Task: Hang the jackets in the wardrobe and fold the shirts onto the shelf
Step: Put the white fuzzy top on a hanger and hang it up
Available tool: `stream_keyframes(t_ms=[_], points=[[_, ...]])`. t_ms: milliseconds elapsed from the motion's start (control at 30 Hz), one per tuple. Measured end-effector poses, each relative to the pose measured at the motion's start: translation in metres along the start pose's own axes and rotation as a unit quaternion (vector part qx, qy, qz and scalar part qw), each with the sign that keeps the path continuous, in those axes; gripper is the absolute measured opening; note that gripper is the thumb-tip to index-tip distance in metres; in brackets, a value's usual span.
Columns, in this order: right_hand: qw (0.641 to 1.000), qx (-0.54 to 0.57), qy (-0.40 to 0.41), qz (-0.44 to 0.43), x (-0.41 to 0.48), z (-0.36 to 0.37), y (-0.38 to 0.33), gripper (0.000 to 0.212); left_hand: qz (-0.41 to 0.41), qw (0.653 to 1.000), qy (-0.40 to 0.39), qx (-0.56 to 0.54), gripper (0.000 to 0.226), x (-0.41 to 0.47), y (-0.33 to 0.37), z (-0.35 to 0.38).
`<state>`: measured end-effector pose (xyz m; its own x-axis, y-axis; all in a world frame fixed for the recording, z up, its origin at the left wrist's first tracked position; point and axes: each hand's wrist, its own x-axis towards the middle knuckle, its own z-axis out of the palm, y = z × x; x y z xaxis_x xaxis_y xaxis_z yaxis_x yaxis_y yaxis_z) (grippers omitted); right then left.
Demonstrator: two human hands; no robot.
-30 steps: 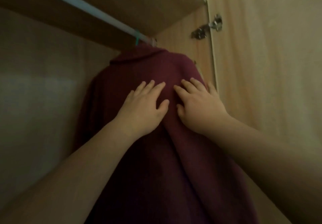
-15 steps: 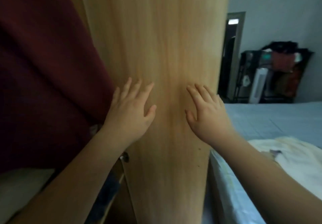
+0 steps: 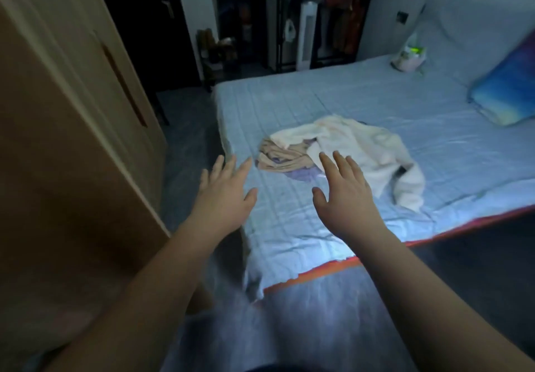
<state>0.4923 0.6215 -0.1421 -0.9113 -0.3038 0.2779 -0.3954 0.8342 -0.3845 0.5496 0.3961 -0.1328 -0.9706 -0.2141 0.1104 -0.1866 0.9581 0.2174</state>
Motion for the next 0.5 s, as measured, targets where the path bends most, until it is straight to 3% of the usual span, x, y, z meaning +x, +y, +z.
stream_keyframes(t_ms=[233, 500], points=[[0.994, -0.016, -0.076, 0.075, 0.011, -0.013, 0.133, 0.069, 0.050, 0.998, -0.029, -0.002, 0.068, 0.071, 0.110, 0.068], [0.992, 0.001, -0.092, 0.086, 0.070, 0.000, 0.195, 0.067, 0.058, 0.995, -0.072, 0.023, 0.067, 0.146, 0.146, 0.121]])
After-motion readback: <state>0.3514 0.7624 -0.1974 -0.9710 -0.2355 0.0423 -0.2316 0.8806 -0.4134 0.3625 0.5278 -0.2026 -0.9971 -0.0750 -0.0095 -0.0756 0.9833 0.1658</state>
